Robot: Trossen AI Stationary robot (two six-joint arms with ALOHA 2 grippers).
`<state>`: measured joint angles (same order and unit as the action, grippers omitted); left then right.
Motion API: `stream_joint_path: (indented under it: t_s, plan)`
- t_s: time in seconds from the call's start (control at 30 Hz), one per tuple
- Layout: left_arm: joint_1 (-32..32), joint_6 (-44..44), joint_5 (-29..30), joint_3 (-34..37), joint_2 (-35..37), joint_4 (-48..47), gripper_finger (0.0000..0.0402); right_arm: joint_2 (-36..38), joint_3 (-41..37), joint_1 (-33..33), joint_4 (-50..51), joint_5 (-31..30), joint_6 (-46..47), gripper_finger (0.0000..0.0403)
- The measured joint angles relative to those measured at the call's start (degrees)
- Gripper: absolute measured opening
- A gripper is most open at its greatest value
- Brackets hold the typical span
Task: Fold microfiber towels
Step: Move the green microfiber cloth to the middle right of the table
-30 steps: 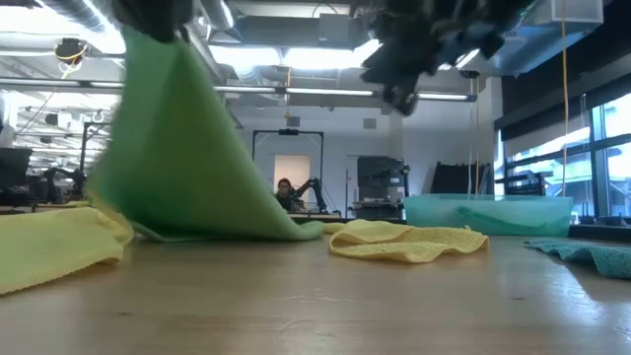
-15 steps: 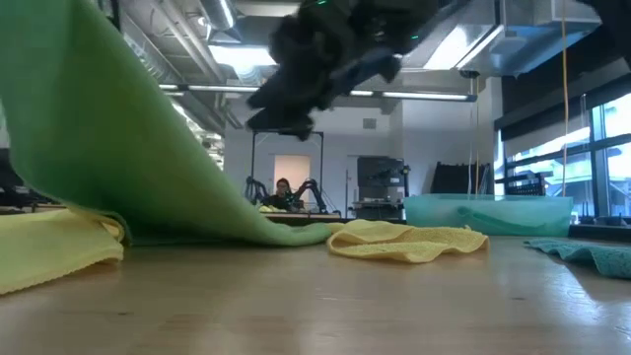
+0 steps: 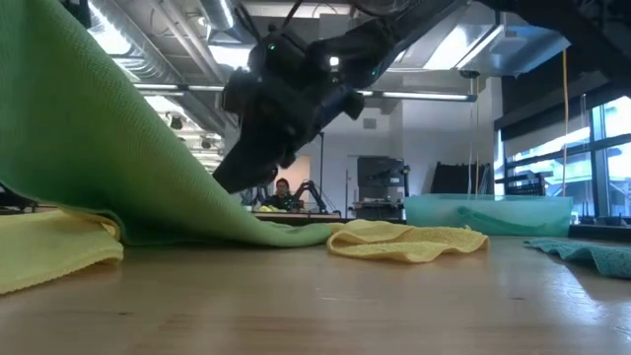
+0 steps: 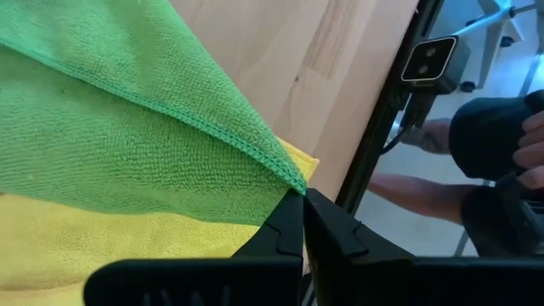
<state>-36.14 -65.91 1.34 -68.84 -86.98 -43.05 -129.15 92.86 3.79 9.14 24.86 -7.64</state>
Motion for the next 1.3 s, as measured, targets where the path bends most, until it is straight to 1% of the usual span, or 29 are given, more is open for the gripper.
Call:
stream_joint_path:
  t_s: [0.2, 0.37, 0.57, 0.7, 0.87, 1.07, 1.17, 1.3]
  plan:
    - [0.0, 0.0, 0.1, 0.0, 0.0, 0.1, 0.0000, -2.9, 0.2, -0.3, -2.7, -1.5, -1.7, 0.0181]
    - [-0.7, 0.1, 0.1, 0.0, 0.0, 0.2, 0.0000, -4.2, 0.1, -0.7, -4.3, -8.5, -1.6, 0.0181]
    - [-2.4, -1.3, 1.0, 0.0, 0.0, 0.1, 0.0000, -4.3, 0.1, -0.7, -5.4, -7.9, -0.2, 0.0176]
    - [-2.9, -1.8, 3.0, 0.0, 0.0, -0.2, 0.0000, -4.3, 0.1, -1.1, -4.1, -3.9, -0.1, 0.0145]
    - [-2.8, -2.6, 4.0, 0.0, 0.0, -1.0, 0.0000, -4.3, 0.1, -2.6, -3.5, -3.8, -1.5, 0.0101]
    - [-2.8, -3.1, 4.0, 0.0, 0.0, -1.0, 0.0000, -4.3, 0.1, -3.4, -3.4, -4.1, -1.4, 0.0084]
    - [-2.8, -4.1, 4.1, 0.0, 0.0, -1.1, 0.0000, -4.3, 0.1, -3.3, -3.3, -4.0, 1.9, 0.0067]
    - [-2.8, -4.5, 4.6, 0.0, 0.0, -1.2, 0.0000, -4.1, 0.1, -2.9, -2.9, -2.2, 9.2, 0.0019]
